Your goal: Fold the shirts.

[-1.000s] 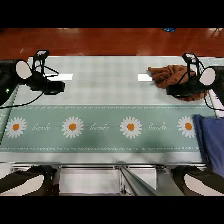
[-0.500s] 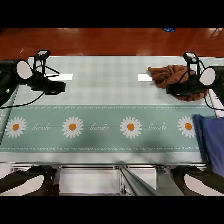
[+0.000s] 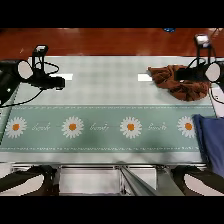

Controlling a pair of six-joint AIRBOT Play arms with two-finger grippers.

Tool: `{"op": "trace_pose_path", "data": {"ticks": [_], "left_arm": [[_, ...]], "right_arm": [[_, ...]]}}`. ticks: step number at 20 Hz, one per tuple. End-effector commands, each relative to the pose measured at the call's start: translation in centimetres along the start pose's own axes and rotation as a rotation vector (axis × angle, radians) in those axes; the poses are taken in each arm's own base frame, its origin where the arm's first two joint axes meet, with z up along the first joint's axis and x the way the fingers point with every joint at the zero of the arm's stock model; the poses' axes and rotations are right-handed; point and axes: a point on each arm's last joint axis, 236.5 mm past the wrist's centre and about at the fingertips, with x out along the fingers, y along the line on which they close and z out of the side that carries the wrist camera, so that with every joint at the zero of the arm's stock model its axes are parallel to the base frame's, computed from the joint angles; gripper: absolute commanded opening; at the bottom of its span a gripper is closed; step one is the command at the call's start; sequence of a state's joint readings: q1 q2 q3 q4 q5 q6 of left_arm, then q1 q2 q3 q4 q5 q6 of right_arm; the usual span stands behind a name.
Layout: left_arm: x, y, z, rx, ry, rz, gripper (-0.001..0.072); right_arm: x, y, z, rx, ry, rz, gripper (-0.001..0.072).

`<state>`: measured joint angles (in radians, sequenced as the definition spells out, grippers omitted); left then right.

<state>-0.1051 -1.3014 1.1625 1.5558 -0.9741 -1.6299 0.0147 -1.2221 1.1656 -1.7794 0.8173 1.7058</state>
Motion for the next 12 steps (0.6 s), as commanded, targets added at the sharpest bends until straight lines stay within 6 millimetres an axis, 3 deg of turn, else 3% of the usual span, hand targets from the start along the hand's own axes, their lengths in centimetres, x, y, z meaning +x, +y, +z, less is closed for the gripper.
{"op": "trace_pose_path", "data": {"ticks": [1,3,5,9,12], "left_arm": [[0.0,1.2,1.8,-0.059,-0.074,0.018,0.0510],[-0.1,1.1,2.6,-0.068,-0.106,0.014,0.0509],[-0.2,0.9,3.0,-0.068,-0.123,0.009,0.0509],[-0.2,0.9,3.0,-0.068,-0.122,0.010,0.0509],[-0.1,0.9,3.0,-0.068,-0.122,0.009,0.0509]], "right_arm": [[-1.1,-6.9,4.9,0.113,-0.175,-0.153,0.0419],[0.9,-9.5,4.1,0.235,-0.153,-0.162,0.0419],[4.1,-10.5,2.2,0.314,-0.077,-0.142,0.0419],[11.2,-8.4,-2.6,0.377,0.099,-0.050,0.0419],[15.0,-6.4,-7.8,0.416,0.270,-0.013,0.0419]]}}
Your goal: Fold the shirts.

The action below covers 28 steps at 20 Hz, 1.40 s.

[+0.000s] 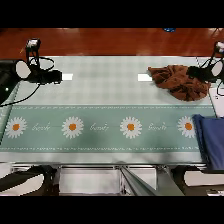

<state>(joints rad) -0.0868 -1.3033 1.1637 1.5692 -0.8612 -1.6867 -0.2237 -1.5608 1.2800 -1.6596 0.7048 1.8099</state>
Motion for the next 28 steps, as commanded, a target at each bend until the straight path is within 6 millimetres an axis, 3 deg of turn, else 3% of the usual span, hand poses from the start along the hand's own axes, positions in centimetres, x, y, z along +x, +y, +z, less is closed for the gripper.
{"op": "trace_pose_path", "data": {"ticks": [1,3,4,5,6,7,9,11,14,16,18,21,24,26,28], "left_arm": [[0.0,0.0,0.2,-0.004,-0.007,-0.001,0.0510],[0.0,-0.4,0.1,-0.020,-0.002,-0.019,0.0509],[0.0,-0.7,0.1,-0.031,-0.001,-0.032,0.0509],[0.0,-0.8,0.1,-0.034,-0.002,-0.036,0.0509],[-0.2,-0.5,0.1,-0.037,0.001,-0.031,0.0509],[-0.7,0.2,0.2,-0.048,0.015,-0.020,0.0509],[-2.9,2.4,1.3,-0.090,0.025,0.007,0.0509],[-6.2,4.9,3.2,-0.140,-0.029,0.034,0.0509],[-11.7,6.2,4.5,-0.200,-0.151,0.025,0.0509],[-13.8,5.3,3.5,-0.214,-0.185,-0.008,0.0509],[-14.7,3.8,1.4,-0.236,-0.190,-0.064,0.0509],[-14.3,2.1,-1.6,-0.254,-0.178,-0.117,0.0509],[-12.8,0.3,-4.0,-0.237,-0.120,-0.155,0.0509],[-12.1,-1.0,-4.8,-0.215,-0.093,-0.178,0.0509],[-12.0,-1.9,-4.7,-0.195,-0.100,-0.193,0.0509]], "right_arm": [[4.7,0.6,-5.4,0.065,0.189,0.032,0.0419],[5.7,1.0,-7.3,0.080,0.253,0.046,0.0382],[5.7,1.3,-7.5,0.087,0.261,0.058,0.0307],[5.5,2.0,-7.4,0.074,0.264,0.086,0.0126],[4.9,2.9,-6.9,0.046,0.265,0.125,0.0021],[4.0,3.8,-5.8,0.023,0.256,0.164,0.0021],[0.4,5.2,-1.3,-0.047,0.179,0.217,0.0020],[-4.9,6.9,4.3,-0.069,0.035,0.282,0.0020],[-17.1,9.3,13.0,-0.103,-0.280,0.390,0.0020],[-25.0,10.0,16.2,-0.137,-0.448,0.433,0.0020],[-32.9,10.5,18.0,-0.169,-0.601,0.475,0.0020],[-43.2,11.6,18.9,-0.231,-0.801,0.552,0.0020],[-50.5,13.4,17.4,-0.294,-0.912,0.669,0.0020],[-51.5,15.2,14.5,-0.360,-0.848,0.746,0.0020],[-49.9,17.9,10.8,-0.462,-0.709,0.795,0.0020]]}}
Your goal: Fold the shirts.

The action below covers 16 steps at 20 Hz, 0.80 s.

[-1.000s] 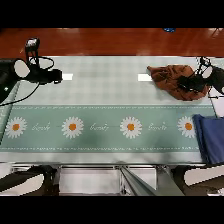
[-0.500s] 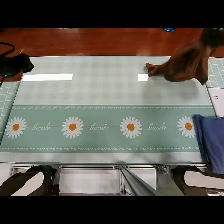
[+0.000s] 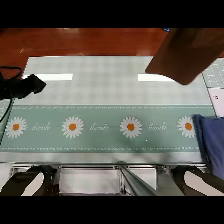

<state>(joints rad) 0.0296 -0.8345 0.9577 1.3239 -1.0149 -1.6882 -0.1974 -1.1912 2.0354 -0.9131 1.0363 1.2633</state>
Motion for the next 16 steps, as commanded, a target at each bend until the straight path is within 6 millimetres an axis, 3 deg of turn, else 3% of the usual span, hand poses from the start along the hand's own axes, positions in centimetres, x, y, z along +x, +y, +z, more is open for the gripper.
{"op": "trace_pose_path", "data": {"ticks": [1,4,7,10,12,14,16], "left_arm": [[0.5,-1.5,-0.8,0.020,-0.001,-0.038,0.0509],[0.5,-1.5,-0.6,0.027,-0.010,-0.037,0.0509],[0.6,-0.2,-0.4,0.064,-0.018,0.021,0.0509],[0.6,-0.1,-0.6,0.067,-0.007,0.023,0.0509],[0.8,-0.4,-1.4,0.054,0.018,0.009,0.0509],[1.3,-0.1,-2.4,0.048,0.047,0.013,0.0509],[2.0,0.0,-3.8,0.028,0.084,0.003,0.0509]], "right_arm": [[-0.3,7.5,-4.3,-0.037,0.171,0.215,0.0020],[2.5,14.6,-13.1,-0.028,0.398,0.402,0.0020],[4.7,21.7,-25.1,0.003,0.666,0.550,0.0020],[5.9,26.0,-38.3,0.043,0.924,0.586,0.0020],[6.6,27.9,-45.3,0.105,1.048,0.559,0.0020],[6.5,30.5,-50.0,0.176,1.145,0.583,0.0020],[6.4,32.8,-52.2,0.277,1.194,0.612,0.0020]]}}
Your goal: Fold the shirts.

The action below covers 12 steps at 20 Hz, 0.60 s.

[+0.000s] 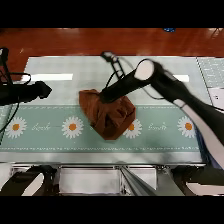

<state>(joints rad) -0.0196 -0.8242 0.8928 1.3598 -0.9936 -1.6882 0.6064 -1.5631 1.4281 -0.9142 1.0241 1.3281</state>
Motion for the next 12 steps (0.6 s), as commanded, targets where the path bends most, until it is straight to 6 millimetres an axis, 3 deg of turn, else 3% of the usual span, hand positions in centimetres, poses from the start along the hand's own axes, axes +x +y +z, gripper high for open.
{"op": "trace_pose_path", "data": {"ticks": [1,2,3,4,6,7,9,11,12], "left_arm": [[1.2,-0.3,-2.3,-0.037,0.065,-0.028,0.0509],[1.6,-0.4,-3.2,-0.054,0.088,-0.041,0.0509],[2.1,-0.4,-4.1,-0.066,0.110,-0.046,0.0509],[2.4,-0.2,-4.6,-0.063,0.127,-0.042,0.0509],[2.5,0.1,-4.7,-0.049,0.133,-0.038,0.0509],[2.4,0.3,-4.8,-0.059,0.137,-0.034,0.0509],[2.4,0.1,-5.9,-0.088,0.191,-0.050,0.0509],[2.7,-2.5,-7.8,-0.103,0.270,-0.163,0.0509],[3.0,-4.5,-8.5,-0.108,0.299,-0.253,0.0509]], "right_arm": [[6.6,1.4,-2.8,0.147,0.085,0.110,0.0024],[6.7,1.7,-2.6,0.169,0.078,0.132,0.0180],[6.1,1.5,-2.1,0.162,0.067,0.142,0.0425],[4.8,0.8,-1.5,0.148,0.066,0.140,0.0411],[-0.4,-1.8,0.5,0.155,0.054,0.137,0.0409],[-3.9,-3.7,1.5,0.178,0.017,0.127,0.0409],[-12.4,-9.9,2.3,0.250,-0.097,0.000,0.0408],[-19.6,-16.8,-0.4,0.365,-0.173,-0.219,0.0408],[-22.3,-19.9,-3.0,0.440,-0.198,-0.321,0.0408]]}}
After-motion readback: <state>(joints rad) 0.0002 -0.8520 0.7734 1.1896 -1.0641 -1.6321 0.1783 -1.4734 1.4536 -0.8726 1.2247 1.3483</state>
